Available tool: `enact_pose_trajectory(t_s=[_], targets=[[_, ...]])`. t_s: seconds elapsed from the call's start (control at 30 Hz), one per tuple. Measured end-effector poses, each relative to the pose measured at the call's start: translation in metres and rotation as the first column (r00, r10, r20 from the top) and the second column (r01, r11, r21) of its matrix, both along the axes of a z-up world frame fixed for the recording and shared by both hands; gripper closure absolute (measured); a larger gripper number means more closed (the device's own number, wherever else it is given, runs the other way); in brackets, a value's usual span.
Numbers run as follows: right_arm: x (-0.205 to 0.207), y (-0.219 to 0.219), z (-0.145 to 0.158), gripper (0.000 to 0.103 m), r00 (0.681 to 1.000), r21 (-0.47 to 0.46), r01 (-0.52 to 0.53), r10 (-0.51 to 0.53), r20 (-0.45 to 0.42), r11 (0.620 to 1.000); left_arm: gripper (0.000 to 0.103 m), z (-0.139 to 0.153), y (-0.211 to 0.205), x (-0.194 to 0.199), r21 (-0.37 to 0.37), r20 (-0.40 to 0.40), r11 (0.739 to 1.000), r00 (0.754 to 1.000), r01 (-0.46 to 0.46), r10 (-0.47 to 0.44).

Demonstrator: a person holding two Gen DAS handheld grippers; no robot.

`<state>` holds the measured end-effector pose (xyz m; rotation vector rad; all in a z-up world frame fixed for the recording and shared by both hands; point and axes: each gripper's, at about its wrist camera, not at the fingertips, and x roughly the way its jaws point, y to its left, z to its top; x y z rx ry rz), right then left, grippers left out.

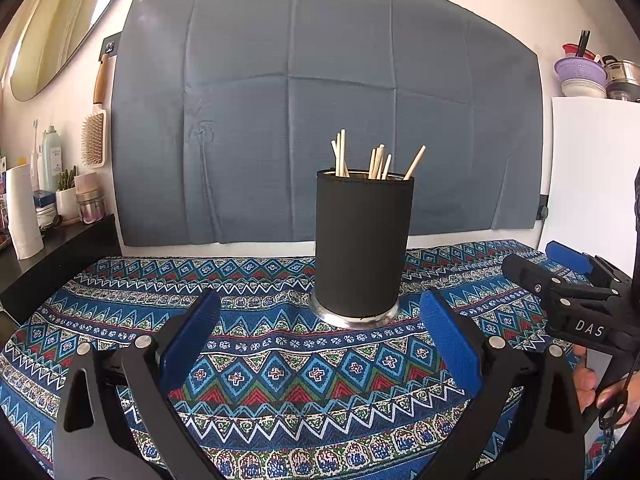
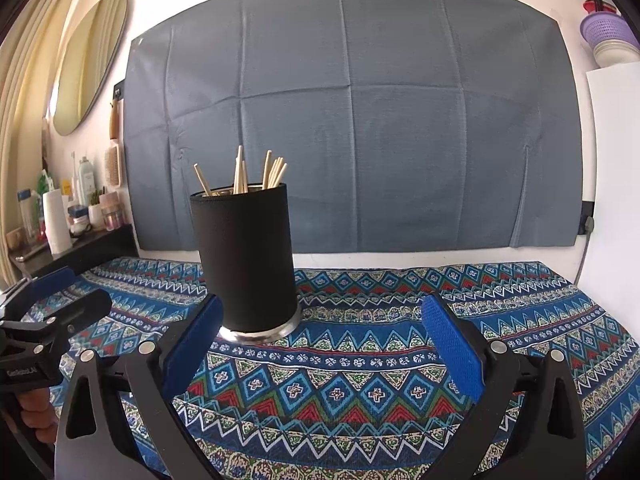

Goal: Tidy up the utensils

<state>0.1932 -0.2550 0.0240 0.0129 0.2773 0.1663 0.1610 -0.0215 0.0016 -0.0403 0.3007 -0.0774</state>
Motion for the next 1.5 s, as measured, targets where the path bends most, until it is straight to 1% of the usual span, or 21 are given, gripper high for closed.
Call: enact_pose_trajectory(t_s=[0.53,1.17,1.5], targets=[[0.0000,0.0026,-0.0009,0.008,1.000,-0.008,-0.010,0.010,-0.004,1.000,0.006,-0.0002,0.0046,0.0039,-0.018,-0.019,1.000,1.000,-0.013,0.013],[-0.0002,0.0038,-0.0011,0.008,1.000,-0.011,-0.011,0.011,-0.007,1.000,0.006,-0.0011,0.0058,0.0071,-0.030,-0.038,1.000,0.999,-0.006,0.005],[0.0009,0.0044,-0.0019,0.008,1.000,-0.011,-0.015,0.015,-0.010,1.000,0.006,-0.0015,0.0068,0.0054,-0.030,-0.035,0.999,0.999,-0.030,0.029]])
